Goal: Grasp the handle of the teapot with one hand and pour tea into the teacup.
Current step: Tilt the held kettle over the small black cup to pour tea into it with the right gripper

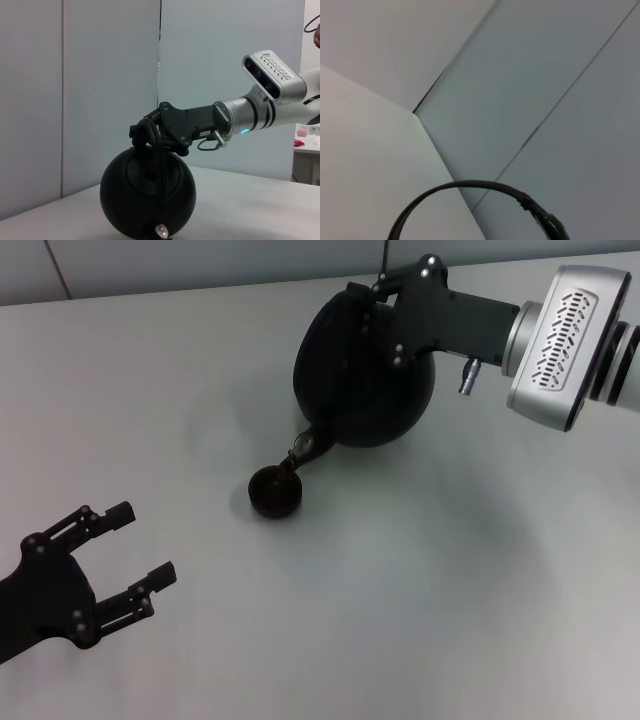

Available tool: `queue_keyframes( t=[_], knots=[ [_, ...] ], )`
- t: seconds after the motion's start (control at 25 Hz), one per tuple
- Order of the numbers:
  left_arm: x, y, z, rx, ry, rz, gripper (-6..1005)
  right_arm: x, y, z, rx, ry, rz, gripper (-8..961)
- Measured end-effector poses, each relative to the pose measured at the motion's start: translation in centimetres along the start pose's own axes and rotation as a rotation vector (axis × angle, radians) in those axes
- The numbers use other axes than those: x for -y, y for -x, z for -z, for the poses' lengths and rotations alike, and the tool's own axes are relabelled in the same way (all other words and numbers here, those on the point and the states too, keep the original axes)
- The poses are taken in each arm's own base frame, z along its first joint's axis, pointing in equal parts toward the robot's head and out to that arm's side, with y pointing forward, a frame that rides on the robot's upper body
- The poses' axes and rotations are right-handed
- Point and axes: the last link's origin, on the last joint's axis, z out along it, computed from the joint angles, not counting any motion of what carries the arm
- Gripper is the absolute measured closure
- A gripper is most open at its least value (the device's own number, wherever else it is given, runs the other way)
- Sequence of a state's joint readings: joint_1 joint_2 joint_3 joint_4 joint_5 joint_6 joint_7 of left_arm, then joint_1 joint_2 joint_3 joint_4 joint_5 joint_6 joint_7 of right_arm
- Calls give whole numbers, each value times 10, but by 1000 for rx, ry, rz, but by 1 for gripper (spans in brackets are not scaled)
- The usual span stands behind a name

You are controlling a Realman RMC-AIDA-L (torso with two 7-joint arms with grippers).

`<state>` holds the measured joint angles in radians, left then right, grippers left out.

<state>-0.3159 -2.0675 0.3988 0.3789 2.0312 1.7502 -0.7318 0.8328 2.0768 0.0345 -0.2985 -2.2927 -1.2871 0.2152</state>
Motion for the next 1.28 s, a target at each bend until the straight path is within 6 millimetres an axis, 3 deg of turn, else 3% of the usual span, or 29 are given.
queue_keyframes(
  t=[0.6, 0.84, 1.16, 1.28],
  knots=[
    [0, 0, 0, -1, 0, 0, 201, -2, 2, -3, 6, 4, 29, 863],
    [0, 0, 0, -1, 0, 0, 201, 0, 1, 0, 10, -15, -100, 863],
    [0, 0, 1, 0, 0, -1, 200, -1, -11, 28, 27, -117, -421, 863],
    [1, 0, 1, 1, 1, -2, 200, -5, -20, 57, 65, -245, -580, 864]
  ],
)
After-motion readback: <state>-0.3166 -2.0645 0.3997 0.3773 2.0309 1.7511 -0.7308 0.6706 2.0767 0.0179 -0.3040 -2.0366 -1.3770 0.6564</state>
